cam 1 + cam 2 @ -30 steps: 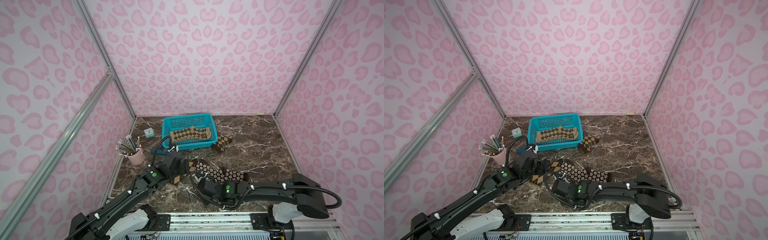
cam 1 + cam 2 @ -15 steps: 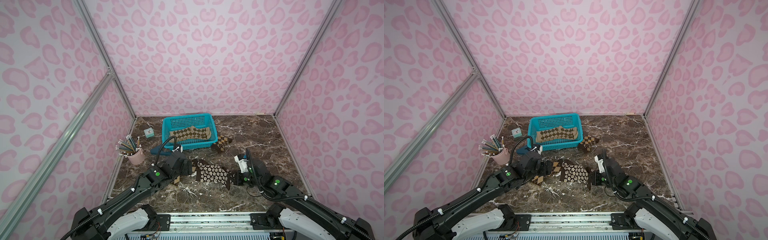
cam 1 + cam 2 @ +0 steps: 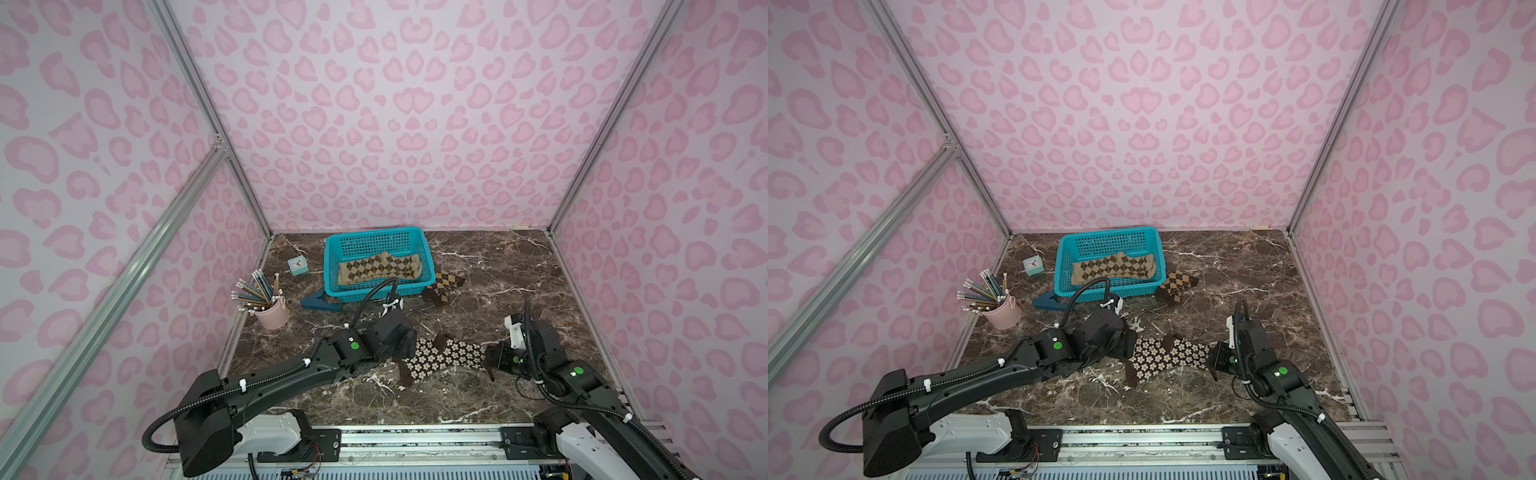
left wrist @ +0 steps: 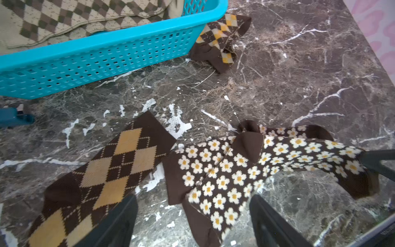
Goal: Place the socks together as a pair
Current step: Adjust the sock to the sock.
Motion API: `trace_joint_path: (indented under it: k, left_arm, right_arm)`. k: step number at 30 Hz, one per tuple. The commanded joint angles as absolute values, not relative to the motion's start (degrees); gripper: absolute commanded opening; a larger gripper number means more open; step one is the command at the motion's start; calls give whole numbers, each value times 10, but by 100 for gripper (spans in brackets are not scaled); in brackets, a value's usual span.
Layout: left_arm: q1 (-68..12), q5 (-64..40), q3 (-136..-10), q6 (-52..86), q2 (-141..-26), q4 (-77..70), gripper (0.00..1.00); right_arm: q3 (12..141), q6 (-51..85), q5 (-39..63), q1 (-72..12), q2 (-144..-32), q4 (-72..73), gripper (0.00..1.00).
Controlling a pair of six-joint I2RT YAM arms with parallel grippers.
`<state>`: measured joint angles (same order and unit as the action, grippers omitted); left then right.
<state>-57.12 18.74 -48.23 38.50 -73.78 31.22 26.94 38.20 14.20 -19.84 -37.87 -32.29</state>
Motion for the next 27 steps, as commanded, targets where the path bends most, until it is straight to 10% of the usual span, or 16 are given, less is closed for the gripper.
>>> trace_joint_path:
  k: [1, 10, 16, 27]
  left_arm:
    - [-598, 204, -495, 390, -740, 256, 85]
    - [-638, 227, -498, 383, -757, 239, 85]
    - [-641, 189, -448, 428, -754, 220, 85]
    - [-642, 119, -376, 501, -773, 166, 81]
  right_arm:
    - [286, 390, 119, -193, -368, -345, 0]
    - [262, 409, 82, -172, -400, -327, 0]
    - [264, 411, 74, -160, -402, -326, 40]
    - [271, 445, -7, -196, -404, -361, 56]
